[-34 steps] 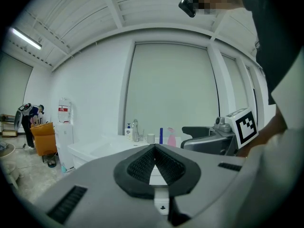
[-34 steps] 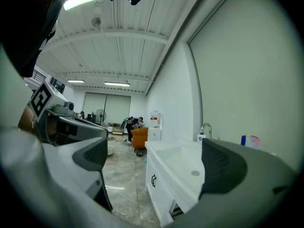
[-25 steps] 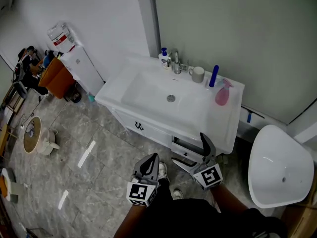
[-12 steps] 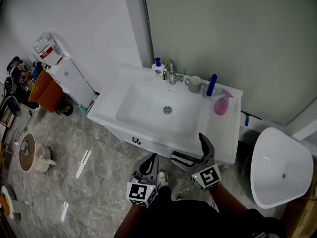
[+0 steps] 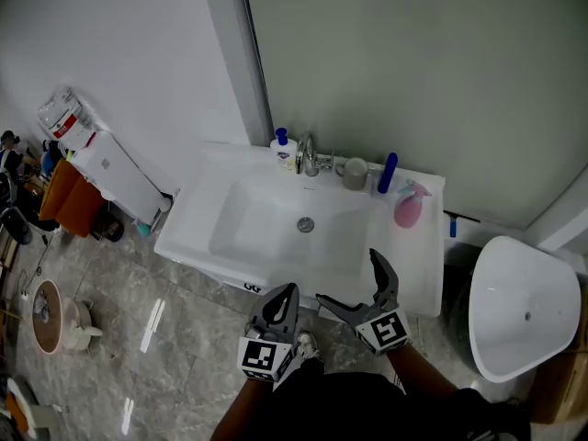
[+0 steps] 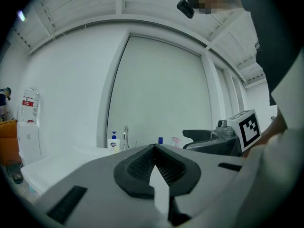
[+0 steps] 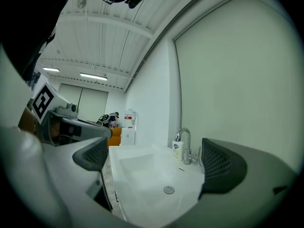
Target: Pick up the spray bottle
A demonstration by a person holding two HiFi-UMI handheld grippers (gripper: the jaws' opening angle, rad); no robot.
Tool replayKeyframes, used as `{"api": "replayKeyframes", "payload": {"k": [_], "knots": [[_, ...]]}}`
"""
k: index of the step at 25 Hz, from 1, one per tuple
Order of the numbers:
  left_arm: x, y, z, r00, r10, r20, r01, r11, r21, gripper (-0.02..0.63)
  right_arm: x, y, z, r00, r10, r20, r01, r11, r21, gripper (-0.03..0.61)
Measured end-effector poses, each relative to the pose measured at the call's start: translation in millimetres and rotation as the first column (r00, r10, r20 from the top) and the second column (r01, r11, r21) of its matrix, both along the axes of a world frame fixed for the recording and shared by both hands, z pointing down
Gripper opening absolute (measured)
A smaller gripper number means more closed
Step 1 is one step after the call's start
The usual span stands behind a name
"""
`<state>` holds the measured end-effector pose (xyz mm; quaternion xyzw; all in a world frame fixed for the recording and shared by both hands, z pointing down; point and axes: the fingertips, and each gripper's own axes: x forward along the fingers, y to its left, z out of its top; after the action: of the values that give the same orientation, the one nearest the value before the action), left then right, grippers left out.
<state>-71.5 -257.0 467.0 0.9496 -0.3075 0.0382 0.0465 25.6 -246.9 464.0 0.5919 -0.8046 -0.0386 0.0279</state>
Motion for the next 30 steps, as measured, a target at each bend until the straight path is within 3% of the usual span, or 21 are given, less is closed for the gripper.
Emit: {"api": "replayKeyframes", "payload": {"k": [16, 30], "knots": [[30.7, -56.2, 6.8, 0.989, 0.146, -0.011, -0.146, 0.989, 0.006, -0.003, 34.3, -35.9, -2.2, 0.986, 0.165, -0.013, -0.165, 0.986, -0.002, 0.591], [95.9, -66.5, 21.6, 0.964, 0.266, 0.025, -0.265, 0.964, -0.028, -0.004, 131.3, -36.9, 32.4, 0.934, 0.358, 0.015, -0.356, 0.931, -0.082, 0.591]]}}
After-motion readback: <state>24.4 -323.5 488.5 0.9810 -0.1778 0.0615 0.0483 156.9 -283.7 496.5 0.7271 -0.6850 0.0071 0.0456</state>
